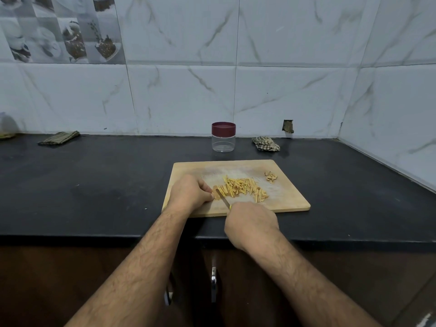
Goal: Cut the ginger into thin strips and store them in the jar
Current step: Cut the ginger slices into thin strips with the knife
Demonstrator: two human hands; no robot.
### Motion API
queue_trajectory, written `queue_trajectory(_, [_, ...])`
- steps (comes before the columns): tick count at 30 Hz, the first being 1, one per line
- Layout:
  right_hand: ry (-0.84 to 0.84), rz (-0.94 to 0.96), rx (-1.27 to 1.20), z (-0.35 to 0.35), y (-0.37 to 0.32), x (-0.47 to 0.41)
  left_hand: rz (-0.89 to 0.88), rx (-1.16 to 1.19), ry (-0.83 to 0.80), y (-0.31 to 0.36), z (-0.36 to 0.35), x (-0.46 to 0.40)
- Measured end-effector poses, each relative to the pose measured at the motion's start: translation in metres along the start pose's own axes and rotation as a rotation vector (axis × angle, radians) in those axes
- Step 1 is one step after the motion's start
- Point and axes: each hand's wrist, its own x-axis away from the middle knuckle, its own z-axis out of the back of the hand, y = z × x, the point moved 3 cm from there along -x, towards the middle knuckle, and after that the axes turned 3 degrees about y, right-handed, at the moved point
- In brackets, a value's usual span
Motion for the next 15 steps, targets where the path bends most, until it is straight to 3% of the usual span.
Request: queue_trajectory(15, [-0.015, 0.016, -0.020, -0.001, -0.009, -0.007, -0.003, 0.023, -0.003, 0.001, 0.001, 0.002])
